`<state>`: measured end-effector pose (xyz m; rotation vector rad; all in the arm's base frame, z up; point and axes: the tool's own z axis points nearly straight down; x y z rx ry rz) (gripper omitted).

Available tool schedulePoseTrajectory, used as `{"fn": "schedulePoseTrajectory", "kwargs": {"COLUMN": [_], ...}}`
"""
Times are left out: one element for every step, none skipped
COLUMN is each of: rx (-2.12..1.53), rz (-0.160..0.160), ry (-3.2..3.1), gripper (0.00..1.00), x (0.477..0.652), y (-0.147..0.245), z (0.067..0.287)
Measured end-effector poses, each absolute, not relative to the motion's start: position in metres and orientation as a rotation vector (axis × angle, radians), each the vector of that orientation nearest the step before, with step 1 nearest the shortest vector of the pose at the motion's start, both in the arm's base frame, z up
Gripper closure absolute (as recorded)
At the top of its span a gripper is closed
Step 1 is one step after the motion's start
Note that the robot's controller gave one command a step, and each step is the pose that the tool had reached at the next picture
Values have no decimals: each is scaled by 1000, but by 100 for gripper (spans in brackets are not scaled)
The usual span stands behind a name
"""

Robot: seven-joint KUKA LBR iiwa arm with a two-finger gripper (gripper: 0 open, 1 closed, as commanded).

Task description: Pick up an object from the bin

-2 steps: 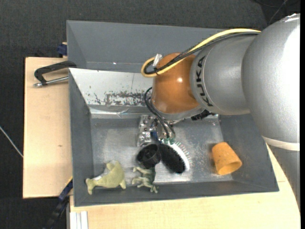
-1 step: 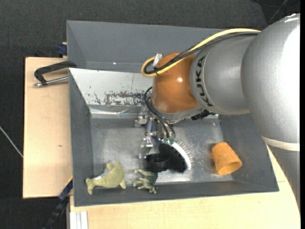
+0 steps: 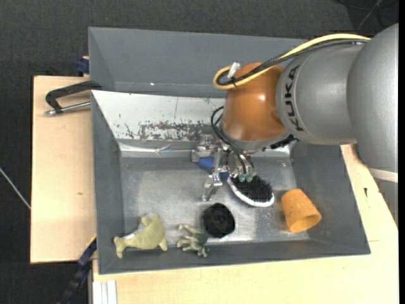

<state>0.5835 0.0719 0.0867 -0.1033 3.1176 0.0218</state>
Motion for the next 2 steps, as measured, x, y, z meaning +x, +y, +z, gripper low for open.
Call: {"fn": "schedulePoseTrajectory", "kwargs": {"rx": [-200,55], "rz": [18,-1], "ry": [3118,3132], "gripper": [0,0], "x": [580,586], "y": [57,-36], "z": [83,107]}}
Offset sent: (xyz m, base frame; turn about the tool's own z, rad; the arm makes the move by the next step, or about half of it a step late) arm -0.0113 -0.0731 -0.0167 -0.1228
